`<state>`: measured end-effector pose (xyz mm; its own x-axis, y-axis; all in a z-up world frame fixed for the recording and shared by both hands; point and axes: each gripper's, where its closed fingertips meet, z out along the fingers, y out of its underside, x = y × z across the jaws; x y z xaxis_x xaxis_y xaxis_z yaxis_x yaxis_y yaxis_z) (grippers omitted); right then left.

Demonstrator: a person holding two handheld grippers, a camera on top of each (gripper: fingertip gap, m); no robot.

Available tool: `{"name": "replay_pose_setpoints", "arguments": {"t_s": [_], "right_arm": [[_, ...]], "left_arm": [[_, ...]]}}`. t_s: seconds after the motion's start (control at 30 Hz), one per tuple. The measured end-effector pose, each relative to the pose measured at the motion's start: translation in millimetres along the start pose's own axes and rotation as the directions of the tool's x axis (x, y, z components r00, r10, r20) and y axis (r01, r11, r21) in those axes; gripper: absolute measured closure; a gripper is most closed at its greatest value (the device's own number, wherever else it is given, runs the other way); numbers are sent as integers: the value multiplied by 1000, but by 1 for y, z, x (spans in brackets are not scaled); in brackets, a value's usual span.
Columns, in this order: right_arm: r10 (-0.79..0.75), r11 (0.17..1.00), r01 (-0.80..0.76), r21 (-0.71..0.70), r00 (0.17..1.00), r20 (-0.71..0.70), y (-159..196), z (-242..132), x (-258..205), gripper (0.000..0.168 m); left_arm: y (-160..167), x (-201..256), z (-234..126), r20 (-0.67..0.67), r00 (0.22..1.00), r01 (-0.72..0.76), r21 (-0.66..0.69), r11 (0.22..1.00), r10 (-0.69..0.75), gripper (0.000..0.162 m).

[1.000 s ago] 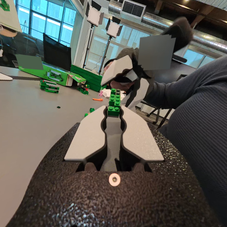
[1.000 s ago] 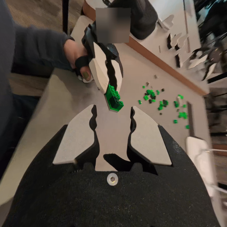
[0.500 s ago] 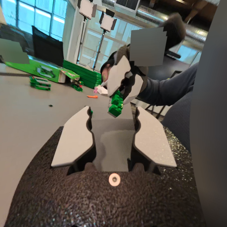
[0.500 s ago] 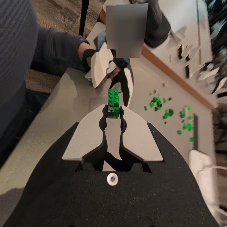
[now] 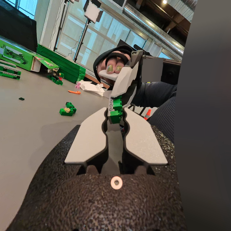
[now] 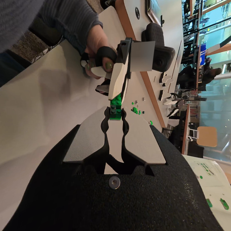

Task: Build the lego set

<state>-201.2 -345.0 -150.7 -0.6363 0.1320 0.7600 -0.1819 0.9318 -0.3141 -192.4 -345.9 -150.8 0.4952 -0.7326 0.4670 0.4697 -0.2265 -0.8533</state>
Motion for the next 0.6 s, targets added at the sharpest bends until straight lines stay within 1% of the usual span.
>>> {"name": "replay_pose_setpoints", "arguments": {"t_s": [0.03,0.13,0.2,0.27,0.33,0.37,0.43,0.5,0.53,0.57,0.6], "right_arm": [[19,1000,-19,-8,1000,3,1,0,0,151],[146,989,-147,-17,989,-19,5,2,5,150],[257,966,-257,14,966,-31,7,0,11,141],[406,912,-403,74,913,-34,9,-4,21,132],[556,826,-547,137,830,-37,15,-7,32,123],[633,767,-618,172,773,-43,20,-7,38,120],[776,617,-748,244,629,-32,30,-4,46,116],[873,463,-844,269,488,28,37,7,46,107],[894,417,-866,276,446,47,39,14,45,104],[906,393,-874,286,421,41,42,22,44,104],[912,387,-868,312,410,10,45,29,46,104]], "left_arm": [[0,-1,0,3,1000,7,-2,1000,-7,141],[-3,-4,-1,22,1000,8,21,1000,-9,141],[-9,-7,-5,43,999,14,61,998,-16,142],[-15,-11,-10,63,998,20,108,994,-26,142],[-22,-17,-16,103,994,16,163,986,-33,142],[-27,-22,-20,143,989,5,206,979,-35,142],[-40,-32,-34,222,974,-29,321,947,-46,142],[-50,-33,-47,218,973,-24,413,910,-73,143],[-53,-33,-52,212,974,-19,446,895,-85,143],[-56,-34,-56,216,972,-21,470,882,-92,143],[-57,-35,-59,225,970,-29,485,874,-93,143]]}}
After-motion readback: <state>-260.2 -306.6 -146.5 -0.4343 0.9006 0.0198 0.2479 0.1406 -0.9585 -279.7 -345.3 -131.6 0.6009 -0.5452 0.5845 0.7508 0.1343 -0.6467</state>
